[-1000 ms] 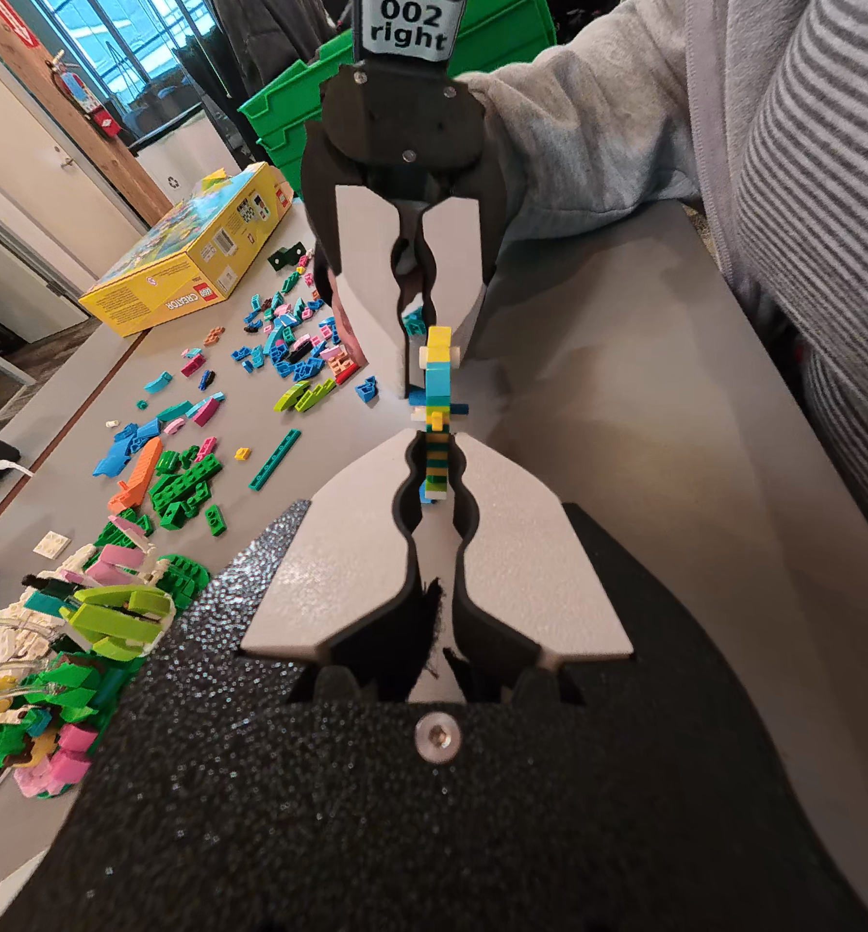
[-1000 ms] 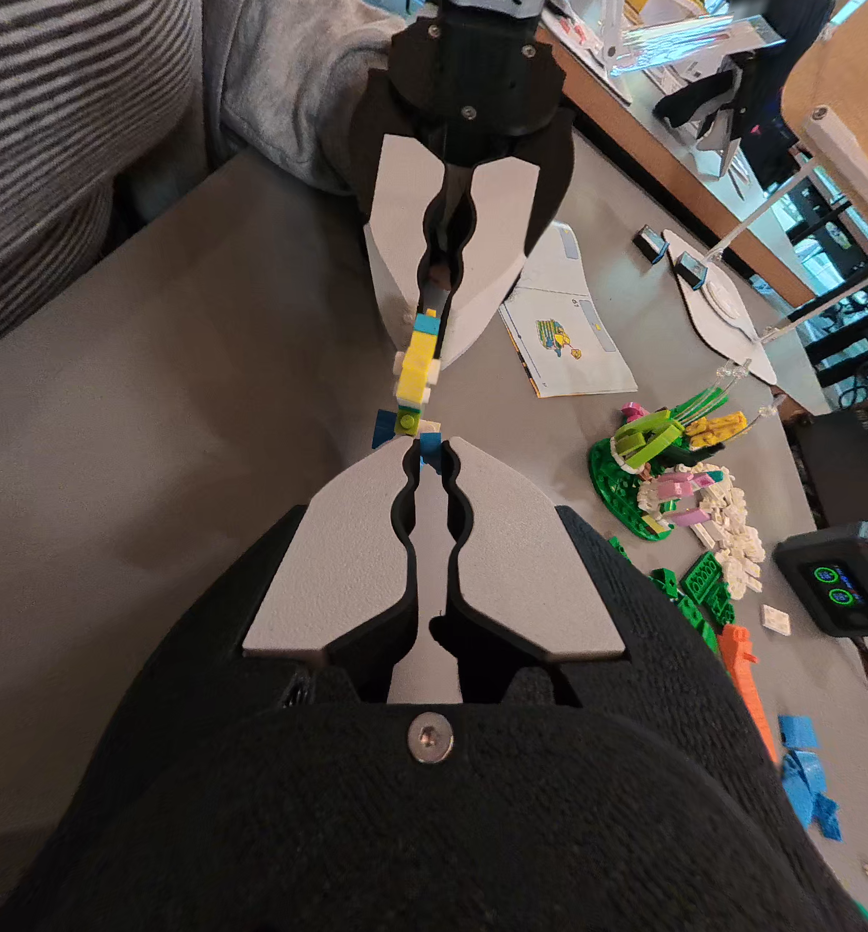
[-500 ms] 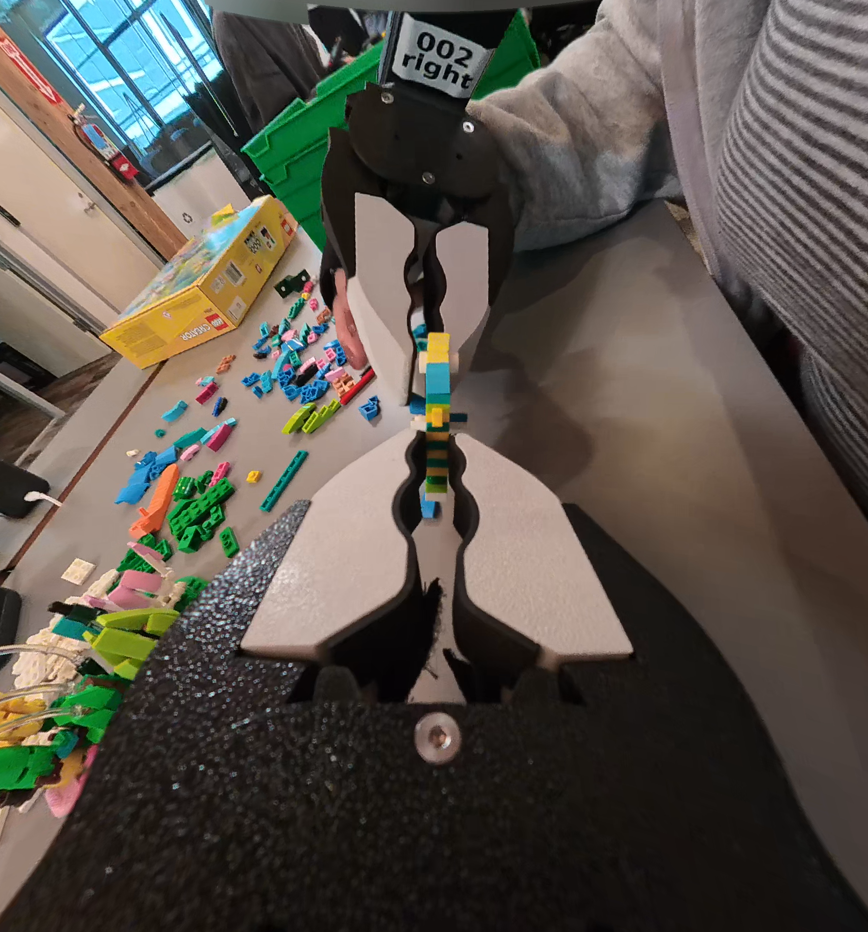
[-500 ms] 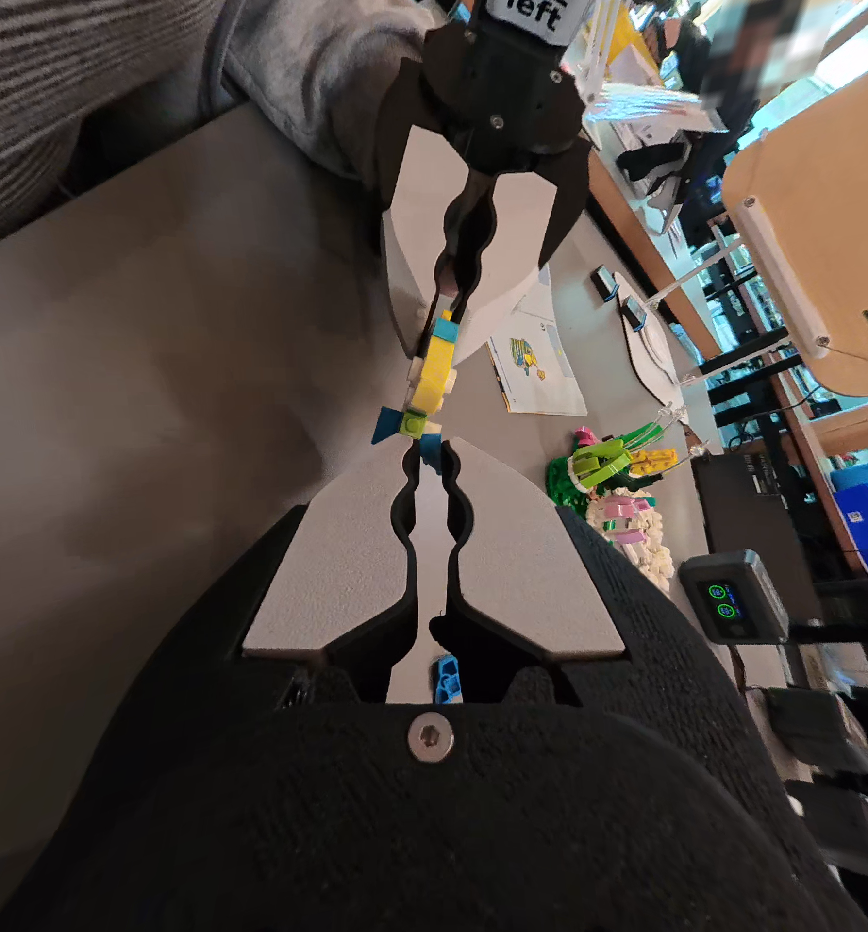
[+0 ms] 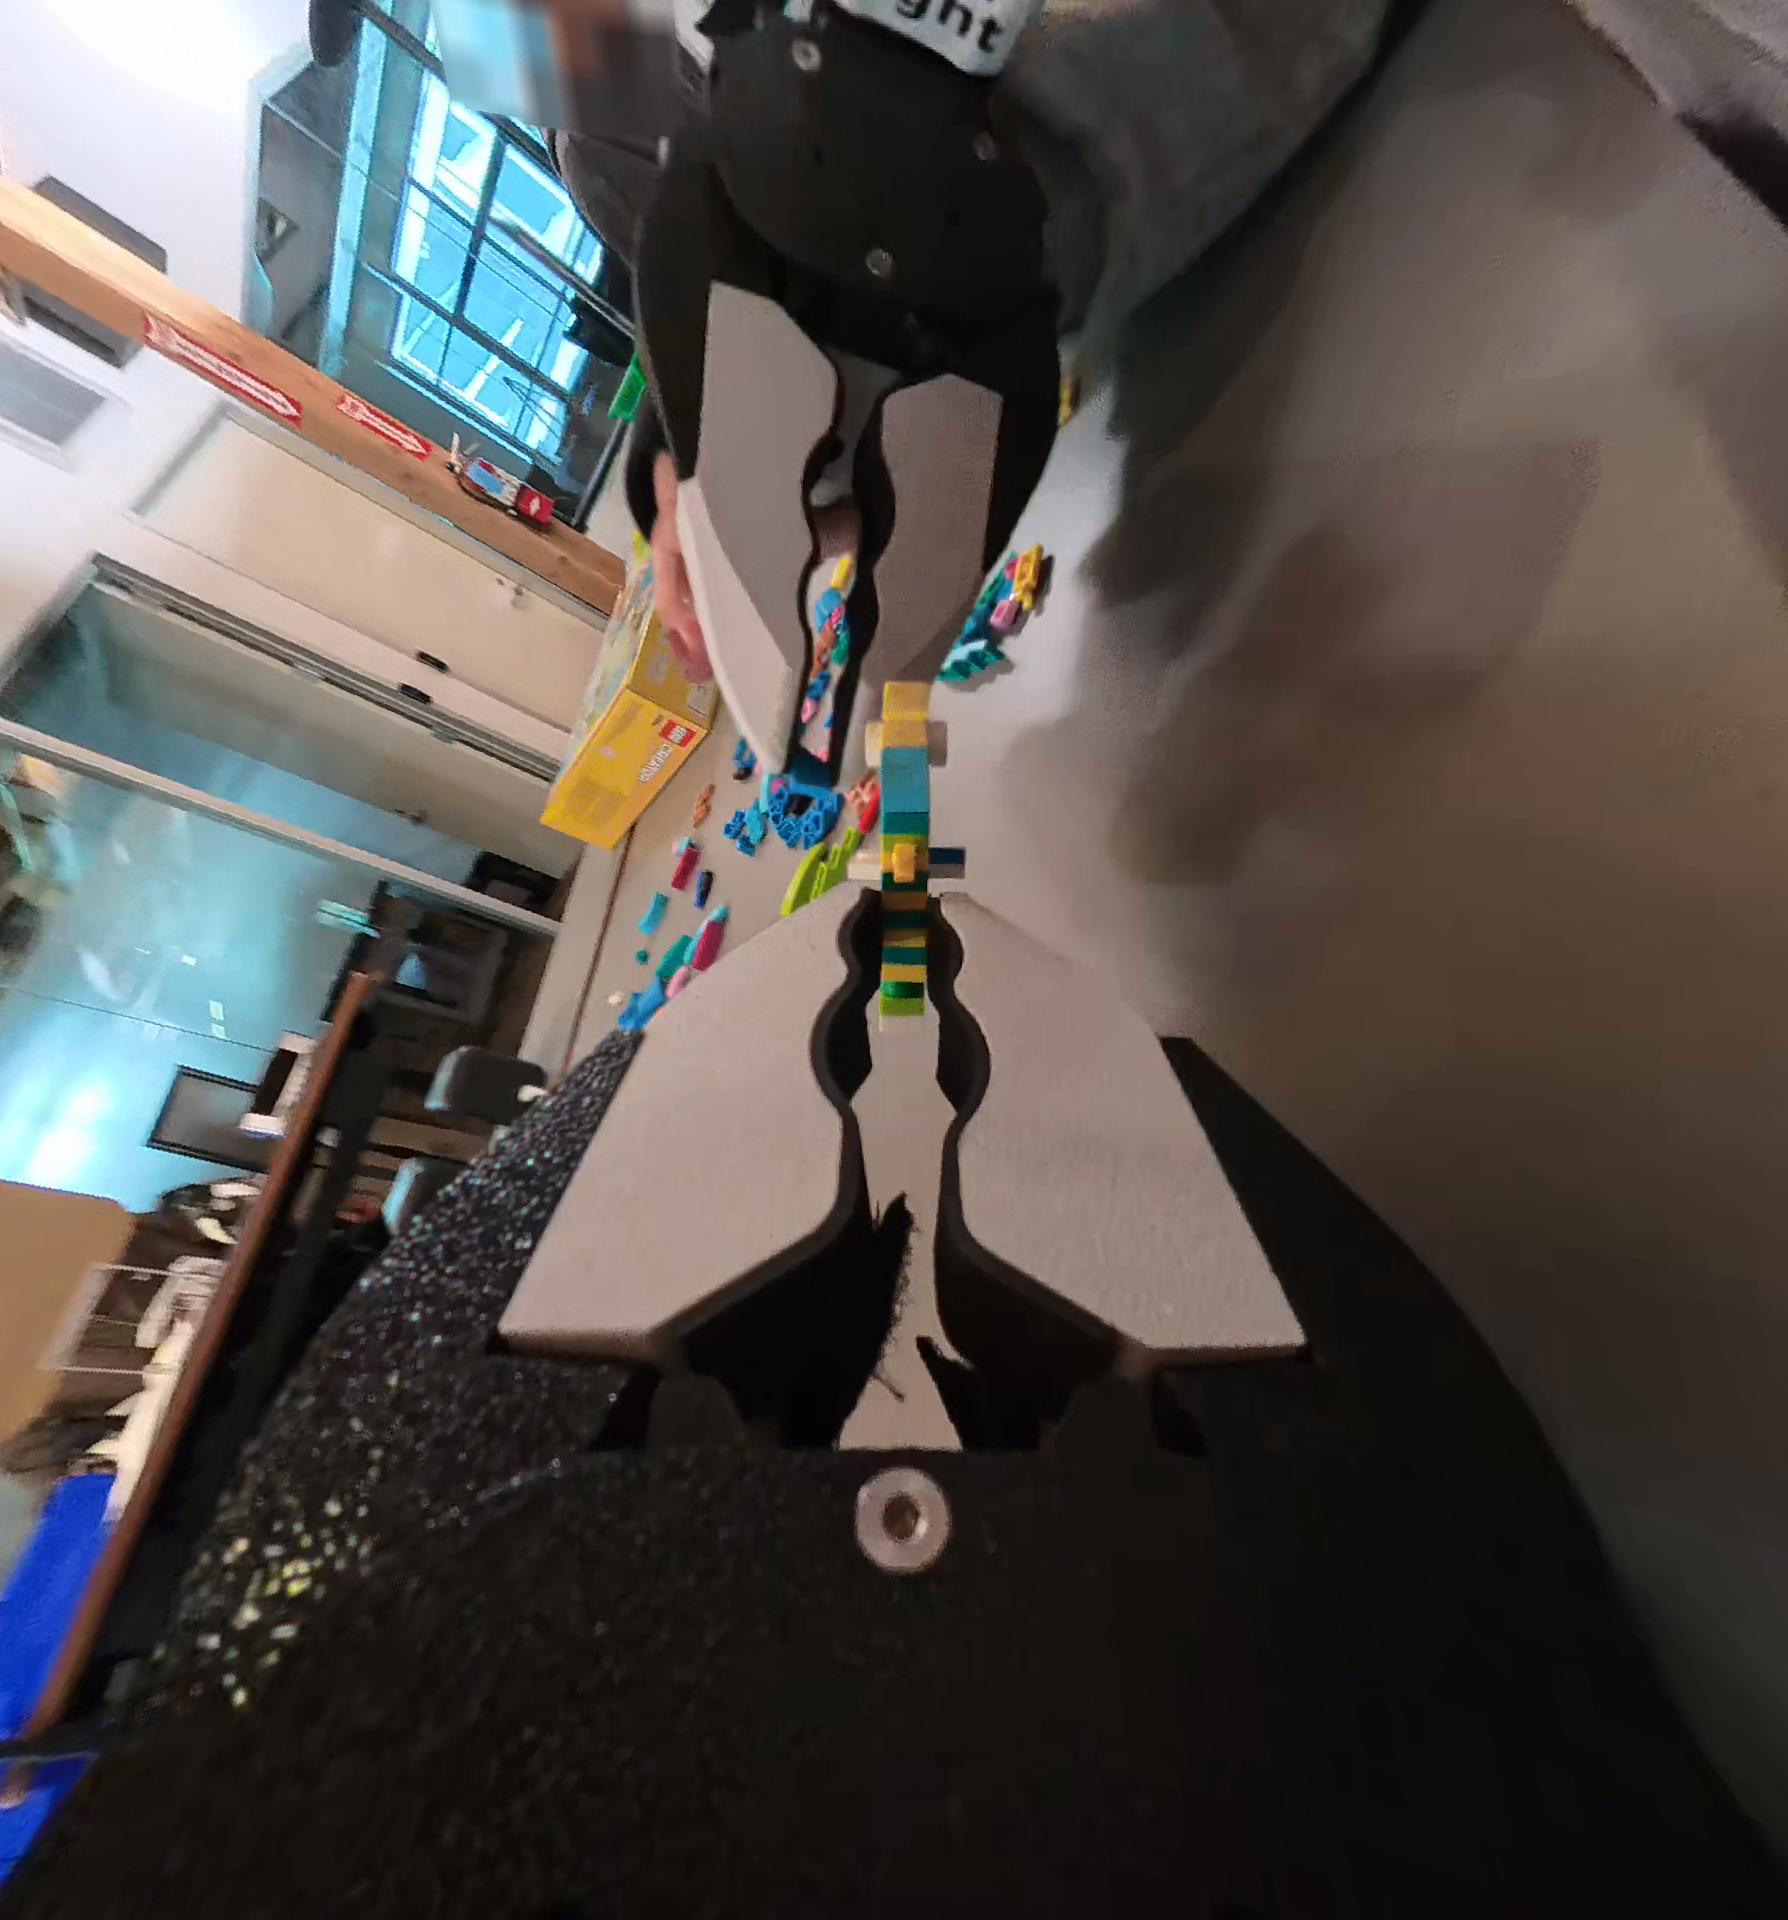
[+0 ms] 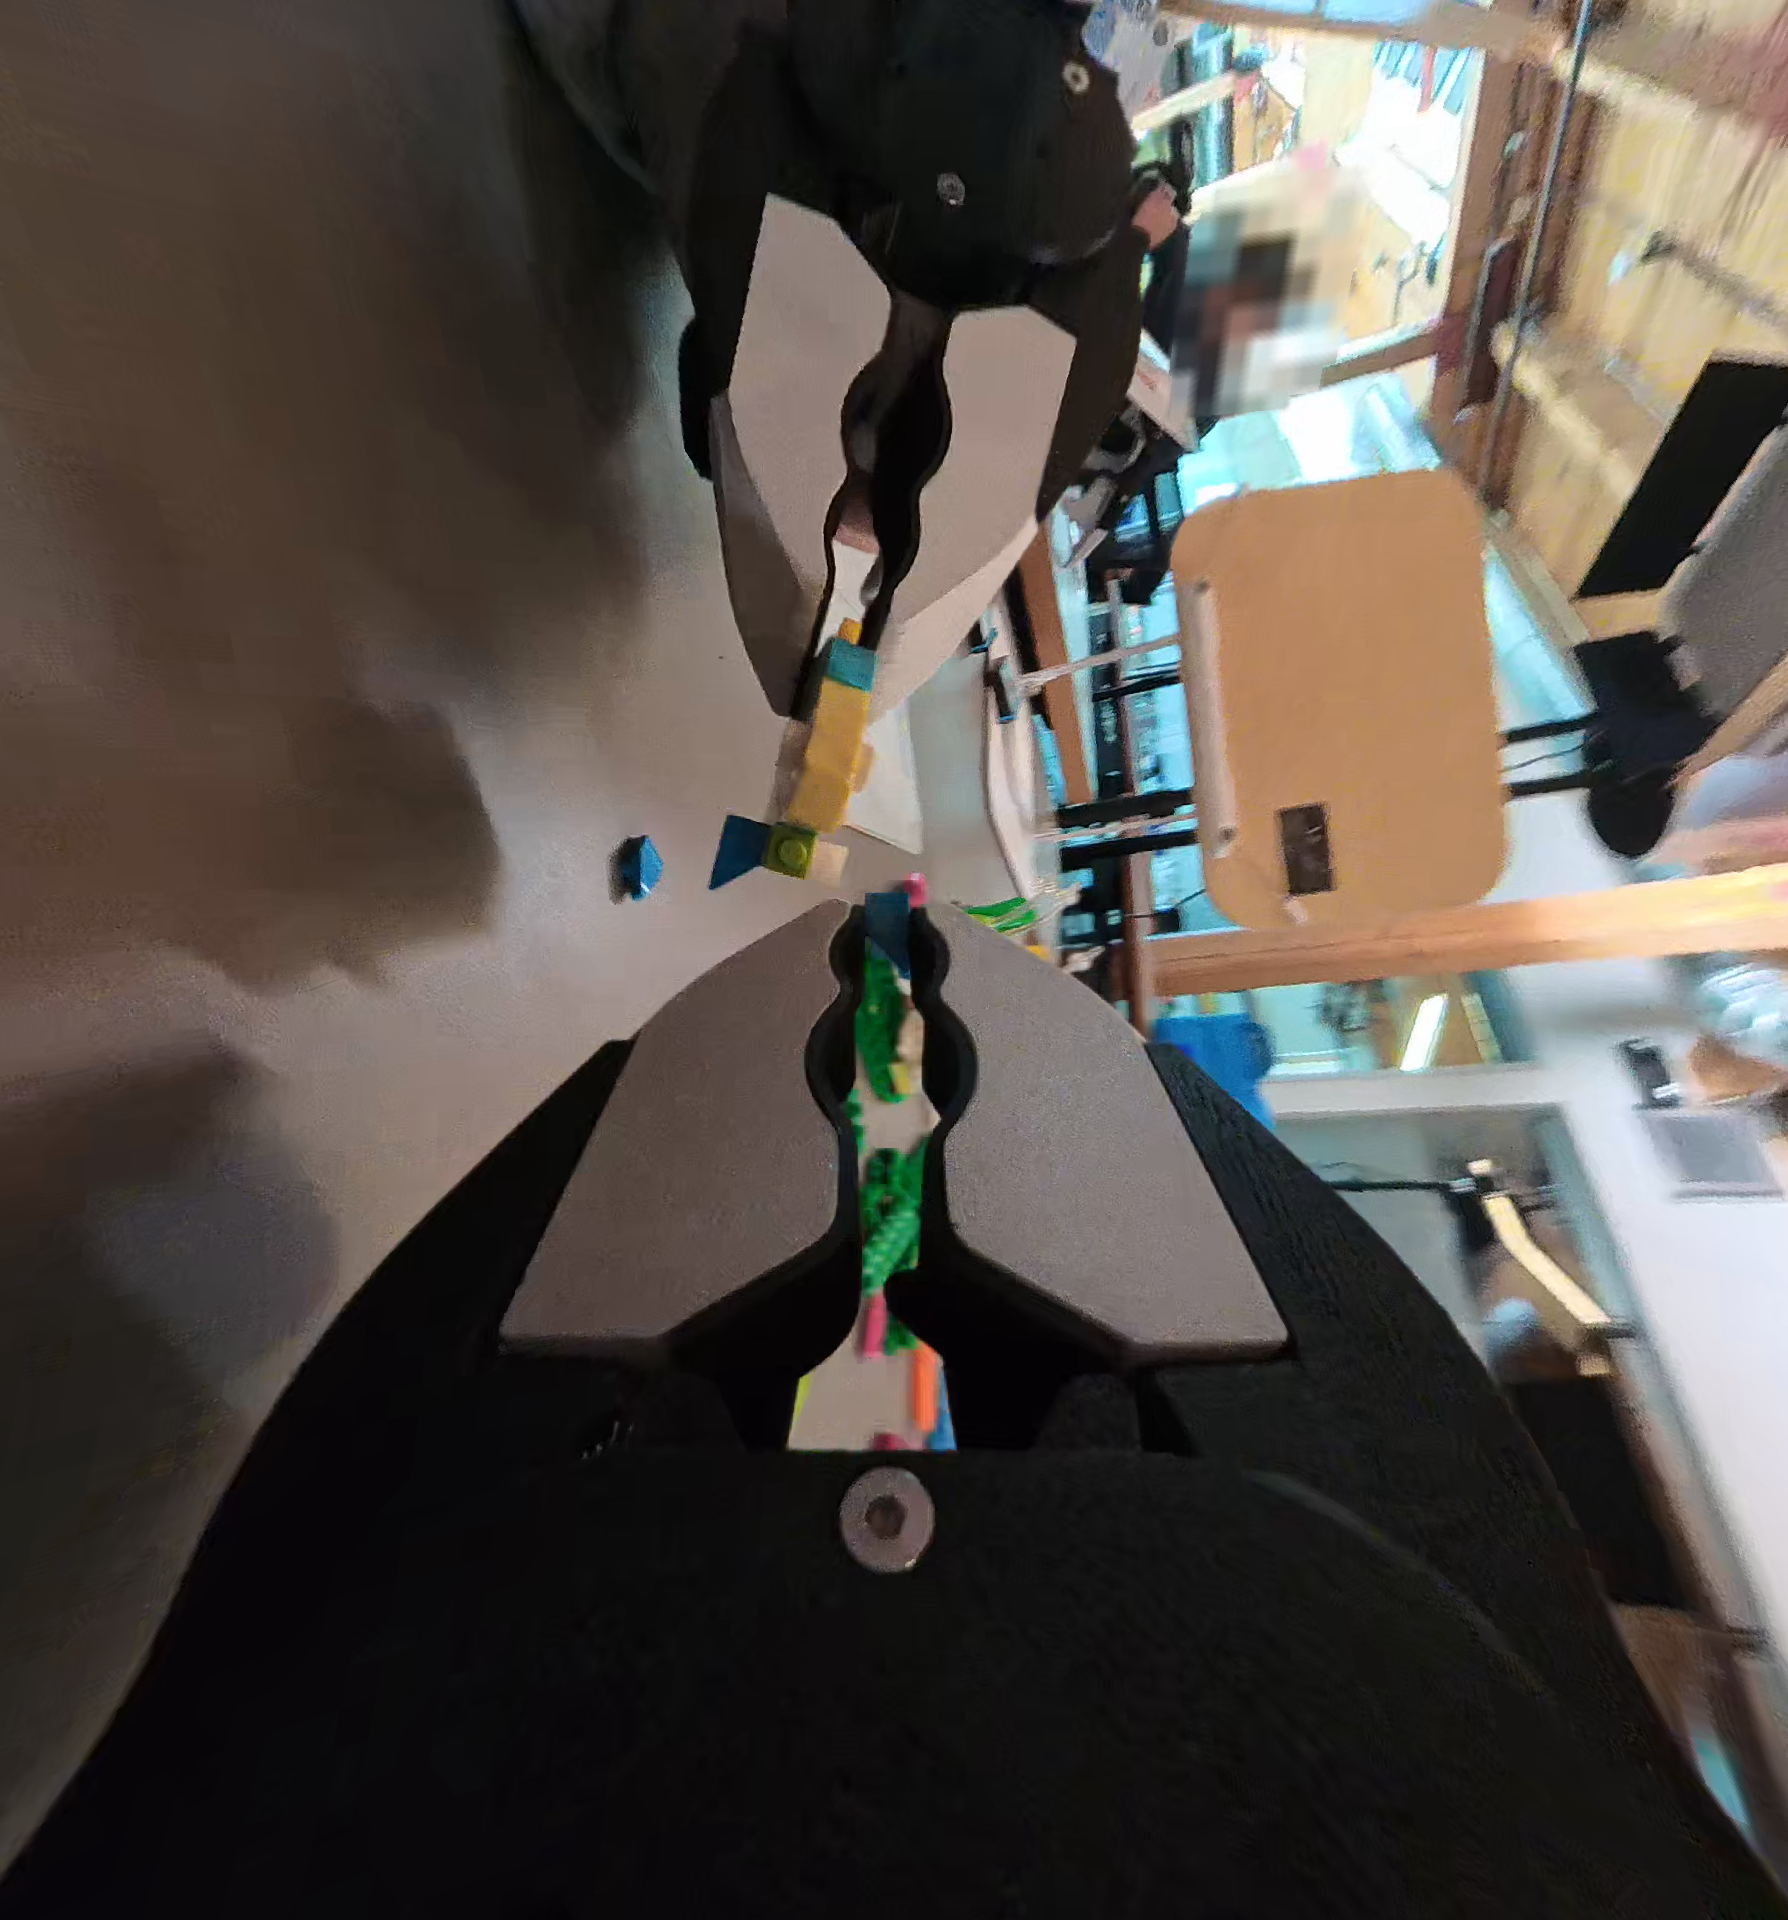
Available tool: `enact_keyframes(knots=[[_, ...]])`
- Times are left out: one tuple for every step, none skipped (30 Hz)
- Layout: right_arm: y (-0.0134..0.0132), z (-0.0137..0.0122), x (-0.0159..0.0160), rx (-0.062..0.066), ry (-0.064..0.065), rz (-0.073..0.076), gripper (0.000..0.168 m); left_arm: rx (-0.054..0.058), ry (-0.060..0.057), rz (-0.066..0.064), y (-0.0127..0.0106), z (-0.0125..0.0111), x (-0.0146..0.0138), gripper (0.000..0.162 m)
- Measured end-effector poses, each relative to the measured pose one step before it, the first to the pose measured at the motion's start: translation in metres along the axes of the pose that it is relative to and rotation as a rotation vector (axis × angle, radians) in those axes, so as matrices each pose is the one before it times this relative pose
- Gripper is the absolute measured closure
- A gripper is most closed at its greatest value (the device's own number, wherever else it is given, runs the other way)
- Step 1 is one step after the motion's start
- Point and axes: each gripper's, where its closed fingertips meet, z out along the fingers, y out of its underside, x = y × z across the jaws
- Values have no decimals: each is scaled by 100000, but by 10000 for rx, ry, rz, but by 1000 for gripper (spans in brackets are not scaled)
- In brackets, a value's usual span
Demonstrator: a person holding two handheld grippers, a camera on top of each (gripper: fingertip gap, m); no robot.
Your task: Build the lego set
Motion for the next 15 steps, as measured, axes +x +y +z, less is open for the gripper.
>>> enact_keyframes(knots=[[-213,-133,92,8,3,-501,162,-42,-74,382,-82,66,112,154],[-248,-97,8,37,-88,-441,162,-33,-72,339,-101,77,107,154],[-321,-33,-68,63,-169,-393,162,1,-52,227,-139,64,75,154],[-351,1,-91,80,-207,-341,162,39,-64,103,-159,31,-13,154],[-370,22,5,93,-153,-290,162,47,-67,28,-121,6,-78,154],[-265,63,64,59,-126,-226,162,52,-15,6,-78,-26,-38,154],[-57,115,51,-26,-151,-165,163,39,39,-38,-10,-17,54,154],[-5,140,58,-23,-156,-138,162,21,0,-9,30,-24,30,154],[-28,156,69,28,-166,-102,162,9,-6,47,-4,-16,7,154],[5,169,26,20,-224,-44,162,14,-4,38,-40,-18,10,154],[43,168,51,25,-263,5,162,19,15,24,-45,10,50,154],[36,132,66,54,-294,74,162,-9,56,53,-2,26,105,154],[73,98,45,58,-377,194,162,-39,17,95,42,4,68,154],[108,56,92,33,-374,281,162,-42,-1,92,44,-8,38,154],[125,-48,228,38,-261,245,162,-23,-40,55,25,-46,-47,154]])
